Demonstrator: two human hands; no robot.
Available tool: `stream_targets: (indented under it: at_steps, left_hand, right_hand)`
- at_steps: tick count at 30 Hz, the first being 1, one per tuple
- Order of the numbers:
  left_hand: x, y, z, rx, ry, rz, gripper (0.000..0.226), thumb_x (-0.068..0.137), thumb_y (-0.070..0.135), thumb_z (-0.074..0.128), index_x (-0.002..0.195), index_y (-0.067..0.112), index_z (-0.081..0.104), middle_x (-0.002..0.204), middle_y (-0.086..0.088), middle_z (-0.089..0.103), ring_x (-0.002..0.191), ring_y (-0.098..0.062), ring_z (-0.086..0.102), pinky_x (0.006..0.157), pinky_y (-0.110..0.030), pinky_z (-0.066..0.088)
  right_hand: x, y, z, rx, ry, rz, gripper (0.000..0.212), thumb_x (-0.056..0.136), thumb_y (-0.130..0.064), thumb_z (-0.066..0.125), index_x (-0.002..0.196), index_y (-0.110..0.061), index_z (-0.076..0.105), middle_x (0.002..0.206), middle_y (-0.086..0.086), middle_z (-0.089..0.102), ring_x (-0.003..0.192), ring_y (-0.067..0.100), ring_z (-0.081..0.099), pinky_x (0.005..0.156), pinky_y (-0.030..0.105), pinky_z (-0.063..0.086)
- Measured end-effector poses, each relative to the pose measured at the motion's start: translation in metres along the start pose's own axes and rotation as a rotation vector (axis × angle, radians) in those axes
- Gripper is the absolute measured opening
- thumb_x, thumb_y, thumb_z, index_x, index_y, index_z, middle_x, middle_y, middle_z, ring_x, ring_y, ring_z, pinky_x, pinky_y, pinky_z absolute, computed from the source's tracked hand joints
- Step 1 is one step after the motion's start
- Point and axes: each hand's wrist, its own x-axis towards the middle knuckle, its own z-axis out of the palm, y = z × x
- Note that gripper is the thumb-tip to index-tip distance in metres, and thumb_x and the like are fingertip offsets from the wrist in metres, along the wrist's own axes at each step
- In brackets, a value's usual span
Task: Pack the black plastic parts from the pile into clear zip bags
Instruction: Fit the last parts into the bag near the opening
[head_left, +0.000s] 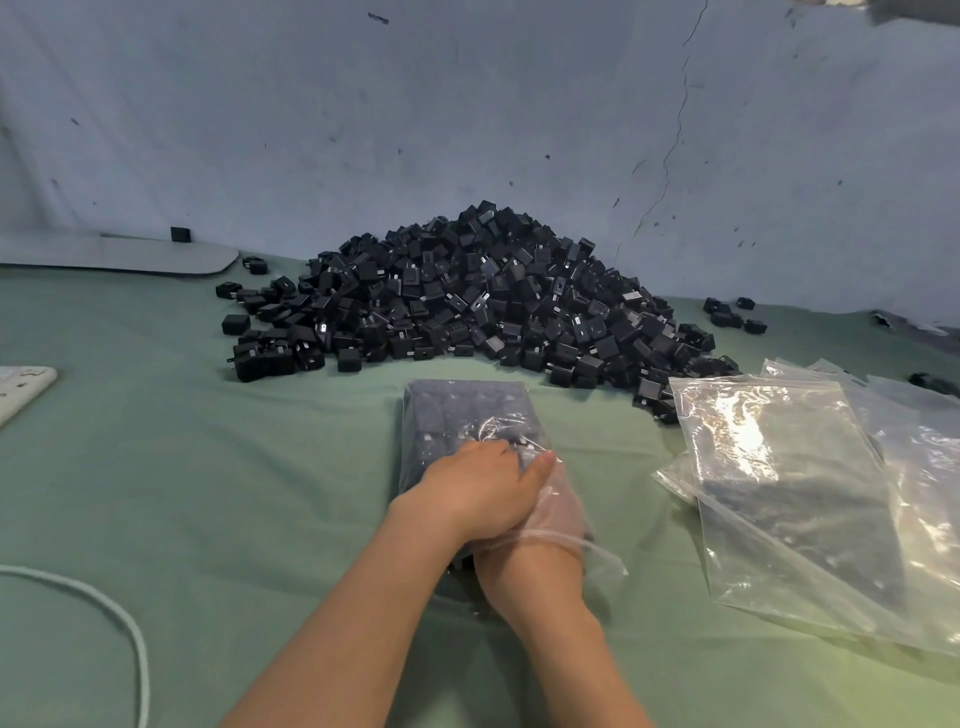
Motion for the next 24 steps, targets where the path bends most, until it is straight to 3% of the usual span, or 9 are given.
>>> stream_targets:
  at_steps: [2, 7, 10, 14, 20, 24]
  left_hand:
    - [0.001, 0.000, 0.001, 0.013, -0.002, 0.000, 0.070, 0.097, 0.057, 0.010, 0.131, 0.011, 0.051, 0.139, -0.004, 0.045, 0.133, -0.025, 0.033, 0.109, -0.048, 0.030]
    - [0.002, -0.003, 0.001, 0.016, -0.001, -0.008, 0.072, 0.096, 0.059, 0.010, 0.140, 0.012, 0.043, 0.147, -0.003, 0.037, 0.139, -0.024, 0.027, 0.112, -0.048, 0.026]
    - [0.003, -0.003, 0.002, 0.013, -0.002, -0.014, 0.072, 0.095, 0.060, 0.010, 0.142, 0.013, 0.040, 0.150, -0.002, 0.034, 0.140, -0.023, 0.026, 0.113, -0.048, 0.024]
    - [0.003, -0.003, 0.002, 0.001, -0.014, -0.012, 0.070, 0.096, 0.059, 0.009, 0.145, 0.017, 0.037, 0.153, -0.003, 0.031, 0.142, -0.022, 0.022, 0.115, -0.045, 0.020]
    - [0.004, -0.004, 0.003, -0.037, 0.016, -0.008, 0.068, 0.097, 0.056, 0.010, 0.134, 0.013, 0.047, 0.140, -0.007, 0.044, 0.133, -0.026, 0.033, 0.111, -0.047, 0.027]
    - [0.006, -0.001, 0.004, -0.038, 0.043, -0.010, 0.060, 0.097, 0.055, 0.009, 0.145, 0.027, 0.033, 0.149, -0.004, 0.032, 0.137, -0.029, 0.023, 0.111, -0.048, 0.022]
  right_hand:
    - [0.004, -0.001, 0.000, -0.021, 0.007, -0.024, 0.036, 0.090, -0.037, 0.036, 0.123, -0.026, 0.045, 0.123, -0.002, 0.052, 0.111, 0.017, 0.049, 0.100, 0.030, 0.039]
    - [-0.012, 0.005, 0.001, 0.148, 0.015, 0.004, 0.047, 0.090, -0.033, 0.042, 0.135, -0.018, 0.039, 0.135, 0.006, 0.046, 0.121, 0.023, 0.047, 0.105, 0.035, 0.037]
    - [-0.007, 0.007, 0.002, 0.036, 0.016, -0.067, 0.048, 0.093, -0.034, 0.036, 0.140, -0.023, 0.037, 0.139, 0.002, 0.043, 0.126, 0.019, 0.042, 0.108, 0.031, 0.032]
    - [0.004, 0.007, 0.003, 0.128, 0.000, 0.016, 0.051, 0.093, -0.035, 0.038, 0.142, -0.020, 0.037, 0.142, -0.001, 0.044, 0.130, 0.015, 0.042, 0.109, 0.029, 0.032]
    - [0.006, 0.008, 0.004, -0.017, -0.106, -0.067, 0.053, 0.093, -0.033, 0.037, 0.143, -0.018, 0.033, 0.146, 0.008, 0.039, 0.134, 0.022, 0.039, 0.111, 0.034, 0.032]
    - [-0.004, 0.010, 0.004, 0.125, 0.103, -0.114, 0.044, 0.090, -0.031, 0.042, 0.133, -0.021, 0.042, 0.126, -0.001, 0.050, 0.114, 0.017, 0.050, 0.100, 0.031, 0.040]
